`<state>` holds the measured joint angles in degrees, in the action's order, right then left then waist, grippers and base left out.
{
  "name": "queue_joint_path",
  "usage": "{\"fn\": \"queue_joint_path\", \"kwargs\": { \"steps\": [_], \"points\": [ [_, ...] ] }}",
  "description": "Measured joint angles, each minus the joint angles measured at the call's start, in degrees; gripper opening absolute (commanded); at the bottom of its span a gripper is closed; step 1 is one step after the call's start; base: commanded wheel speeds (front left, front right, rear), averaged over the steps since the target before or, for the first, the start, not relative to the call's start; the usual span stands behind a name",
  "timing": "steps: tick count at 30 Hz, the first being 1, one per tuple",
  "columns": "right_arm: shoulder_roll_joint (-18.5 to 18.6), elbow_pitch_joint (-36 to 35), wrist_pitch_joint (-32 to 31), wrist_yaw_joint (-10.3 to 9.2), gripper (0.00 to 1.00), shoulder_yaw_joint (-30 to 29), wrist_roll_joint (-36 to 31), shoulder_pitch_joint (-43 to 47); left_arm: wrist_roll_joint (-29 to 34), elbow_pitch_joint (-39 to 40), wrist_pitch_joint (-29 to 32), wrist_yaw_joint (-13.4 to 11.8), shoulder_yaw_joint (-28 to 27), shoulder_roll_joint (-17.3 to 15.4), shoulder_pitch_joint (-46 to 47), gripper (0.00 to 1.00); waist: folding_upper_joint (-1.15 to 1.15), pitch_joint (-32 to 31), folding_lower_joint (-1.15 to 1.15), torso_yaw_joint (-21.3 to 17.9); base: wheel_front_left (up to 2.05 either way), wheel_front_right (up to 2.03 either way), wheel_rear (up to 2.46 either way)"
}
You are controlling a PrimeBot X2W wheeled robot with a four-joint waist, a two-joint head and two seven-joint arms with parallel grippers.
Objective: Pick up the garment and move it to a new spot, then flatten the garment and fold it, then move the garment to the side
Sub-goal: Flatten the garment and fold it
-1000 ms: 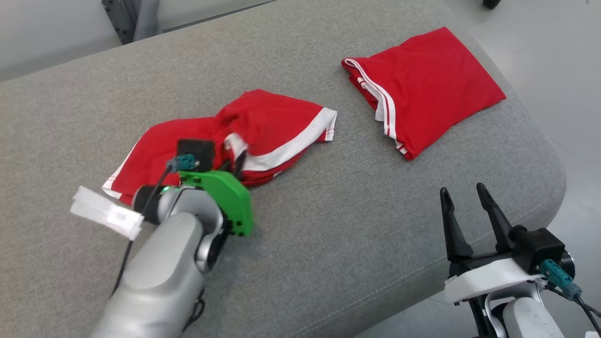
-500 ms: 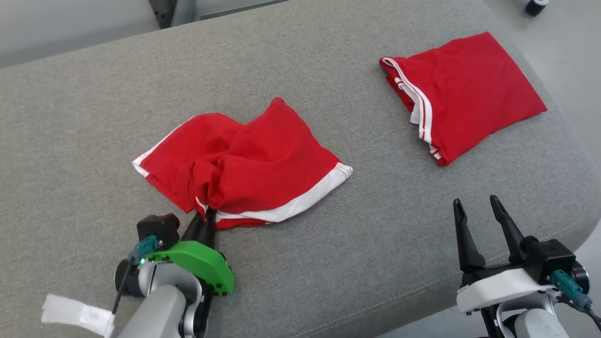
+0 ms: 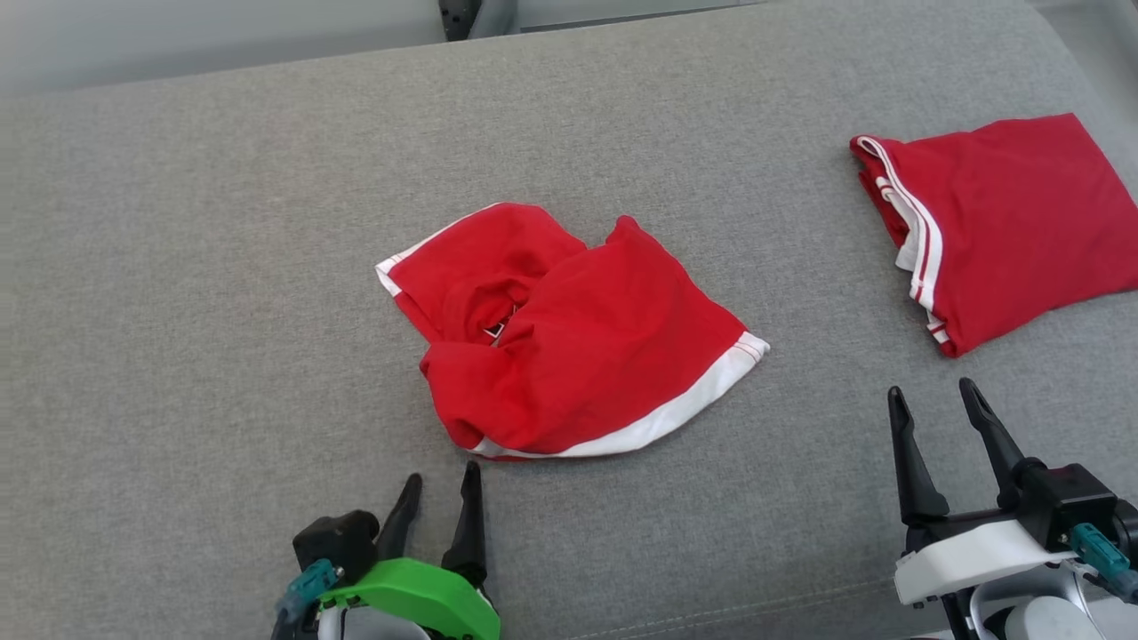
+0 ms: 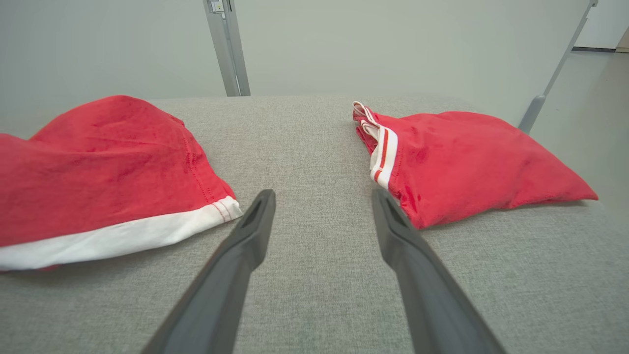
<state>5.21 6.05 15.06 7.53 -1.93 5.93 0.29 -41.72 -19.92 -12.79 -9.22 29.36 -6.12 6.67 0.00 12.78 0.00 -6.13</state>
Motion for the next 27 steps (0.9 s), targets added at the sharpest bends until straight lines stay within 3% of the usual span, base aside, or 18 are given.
{"fn": "queue_joint_path", "kwargs": {
  "steps": [7, 12, 18, 19, 20, 24, 27],
  "points": [
    [0.1, -0.4, 0.0, 0.0, 1.0, 0.3, -0.1, 0.8, 3.1, 4.1, -1.6, 2.2, -1.6, -3.3, 0.8, 1.0, 0.0, -1.6, 0.0, 2.5, 0.0, 0.0, 0.0],
    [0.1, -0.1, 0.0, 0.0, 1.0, 1.7, -0.1, 0.8, 0.8, 3.9, -0.1, 5.8, -1.8, -2.4, 5.5, 1.0, 0.0, -2.3, 0.0, 2.6, 0.0, 0.0, 0.0],
    [0.1, 0.5, 0.0, 0.0, 1.0, 3.0, 0.0, 0.9, -1.2, -4.4, 6.0, 6.6, -1.3, -2.1, 10.1, 1.0, 0.0, -2.3, 0.0, 1.3, 0.0, 0.0, 0.0],
    [0.1, 0.5, 0.0, 0.0, 1.0, 3.0, 0.0, 0.8, -1.2, -5.8, 6.5, 6.6, -1.1, -2.2, 10.8, 0.88, 0.0, -2.3, 0.0, 1.0, 0.0, 0.0, 0.0],
    [0.1, 0.5, 0.0, 0.0, 1.0, 2.9, 0.1, 0.8, -1.0, -6.7, 7.1, 6.9, -0.8, -2.3, 11.4, 0.0, 0.0, -2.3, 0.0, 0.7, 0.0, 0.0, 0.0],
    [0.1, 0.4, 0.0, 0.0, 1.0, 1.8, 0.2, 1.3, -1.0, -5.7, 8.8, 7.5, 0.2, -2.4, 12.6, 0.0, 0.0, -2.3, 0.0, -0.3, 0.0, 0.0, 0.0],
    [0.0, 0.4, 0.0, 0.0, 1.0, 1.2, 0.2, 2.2, 0.0, -0.6, 10.4, 6.0, 1.0, -3.9, 12.1, 0.0, 0.0, -2.4, 0.0, -0.1, 0.0, 0.0, 0.0]
  ]
}}
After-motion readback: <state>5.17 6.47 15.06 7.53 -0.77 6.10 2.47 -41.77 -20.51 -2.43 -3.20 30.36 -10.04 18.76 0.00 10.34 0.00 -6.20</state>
